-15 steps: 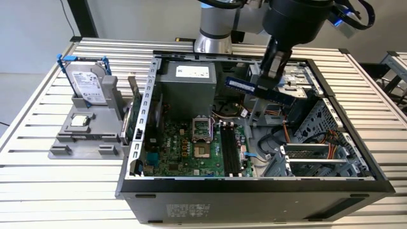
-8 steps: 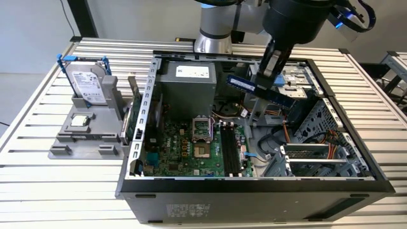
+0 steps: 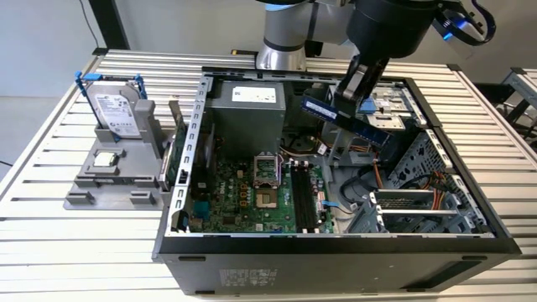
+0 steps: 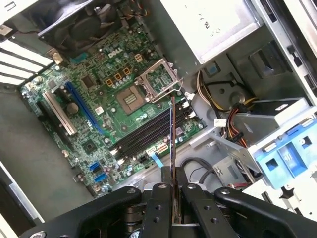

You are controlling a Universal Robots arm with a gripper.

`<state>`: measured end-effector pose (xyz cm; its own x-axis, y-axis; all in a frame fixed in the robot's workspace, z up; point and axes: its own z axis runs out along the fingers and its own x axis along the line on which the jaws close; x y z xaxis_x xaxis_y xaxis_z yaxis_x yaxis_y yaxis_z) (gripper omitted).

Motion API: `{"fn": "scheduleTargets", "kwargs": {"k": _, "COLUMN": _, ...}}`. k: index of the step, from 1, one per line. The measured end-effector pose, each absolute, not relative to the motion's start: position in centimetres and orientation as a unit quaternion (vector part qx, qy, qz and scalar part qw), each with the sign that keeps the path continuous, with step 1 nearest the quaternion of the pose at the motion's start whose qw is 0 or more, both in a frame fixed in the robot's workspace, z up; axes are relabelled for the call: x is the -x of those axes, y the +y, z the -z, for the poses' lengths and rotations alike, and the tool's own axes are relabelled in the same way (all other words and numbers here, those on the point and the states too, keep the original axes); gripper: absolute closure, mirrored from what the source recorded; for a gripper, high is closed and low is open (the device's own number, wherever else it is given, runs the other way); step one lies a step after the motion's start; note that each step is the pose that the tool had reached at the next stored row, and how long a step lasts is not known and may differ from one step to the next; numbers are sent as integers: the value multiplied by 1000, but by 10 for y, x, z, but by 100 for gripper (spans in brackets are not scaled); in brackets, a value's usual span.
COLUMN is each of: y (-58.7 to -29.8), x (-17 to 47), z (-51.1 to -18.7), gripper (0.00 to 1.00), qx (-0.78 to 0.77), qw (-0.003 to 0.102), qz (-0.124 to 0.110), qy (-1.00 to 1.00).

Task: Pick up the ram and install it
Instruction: 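Insert the ram into the slot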

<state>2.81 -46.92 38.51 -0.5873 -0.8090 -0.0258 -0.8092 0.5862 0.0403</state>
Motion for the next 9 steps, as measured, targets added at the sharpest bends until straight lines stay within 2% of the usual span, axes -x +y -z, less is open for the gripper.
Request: {"fn": "scheduleTargets", "kwargs": {"k": 9, "y": -469, "x": -28, "z": -385, "gripper": 100, "qx": 406, "qw": 4, "qz": -24, "qy": 914}}
